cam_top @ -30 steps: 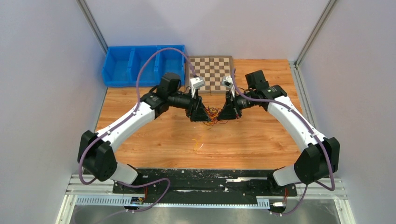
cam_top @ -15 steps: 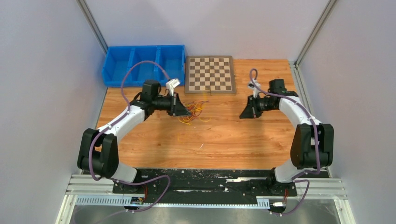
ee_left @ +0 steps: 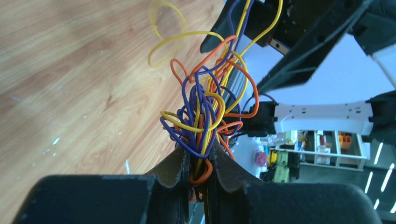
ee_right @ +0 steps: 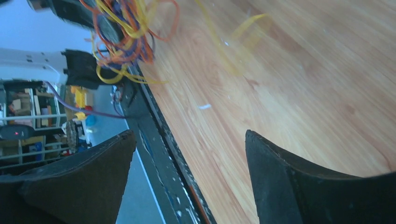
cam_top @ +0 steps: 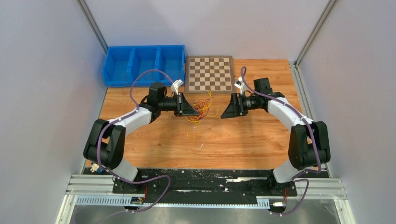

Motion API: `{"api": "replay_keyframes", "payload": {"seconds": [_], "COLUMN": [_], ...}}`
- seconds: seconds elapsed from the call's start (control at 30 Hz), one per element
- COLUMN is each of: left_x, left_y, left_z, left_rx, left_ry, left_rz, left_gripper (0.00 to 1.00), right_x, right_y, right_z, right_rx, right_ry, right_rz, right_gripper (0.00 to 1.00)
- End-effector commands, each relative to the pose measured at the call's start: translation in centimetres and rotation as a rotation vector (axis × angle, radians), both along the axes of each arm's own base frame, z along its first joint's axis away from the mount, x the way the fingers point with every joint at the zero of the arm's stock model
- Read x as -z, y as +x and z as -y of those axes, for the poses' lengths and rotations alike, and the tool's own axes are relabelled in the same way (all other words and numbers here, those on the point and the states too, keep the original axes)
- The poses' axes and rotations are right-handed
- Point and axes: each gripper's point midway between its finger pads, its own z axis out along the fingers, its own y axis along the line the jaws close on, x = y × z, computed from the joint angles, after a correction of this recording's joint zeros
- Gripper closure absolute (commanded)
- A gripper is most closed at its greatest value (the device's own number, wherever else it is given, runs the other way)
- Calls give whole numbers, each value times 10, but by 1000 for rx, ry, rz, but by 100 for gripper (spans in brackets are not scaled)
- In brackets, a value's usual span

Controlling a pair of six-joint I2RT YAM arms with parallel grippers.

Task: Untangle the cables

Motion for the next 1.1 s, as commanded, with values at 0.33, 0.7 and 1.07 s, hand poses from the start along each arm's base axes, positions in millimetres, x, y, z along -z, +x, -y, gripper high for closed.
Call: {"api": "replay_keyframes", "payload": {"seconds": [0.33,0.7,1.07], "left_x": [-13,-2,60], "left_y": [34,23,-11], "left_z": [47,41,10], "left_rx": [-73,4,46], "left_ry": [-159,-50,110], "left_rz": [-28,68,43], "left_gripper": [85,71,93], "right_x": [21,93,56], "right_y": [43,66,3], "right_z": [-77,-31,-62], "right_rx": [96,242,-27], "right_ry": [-38,-404,-80], "right_rz": [-20,60,-14], "right_gripper": [44,100,28]}}
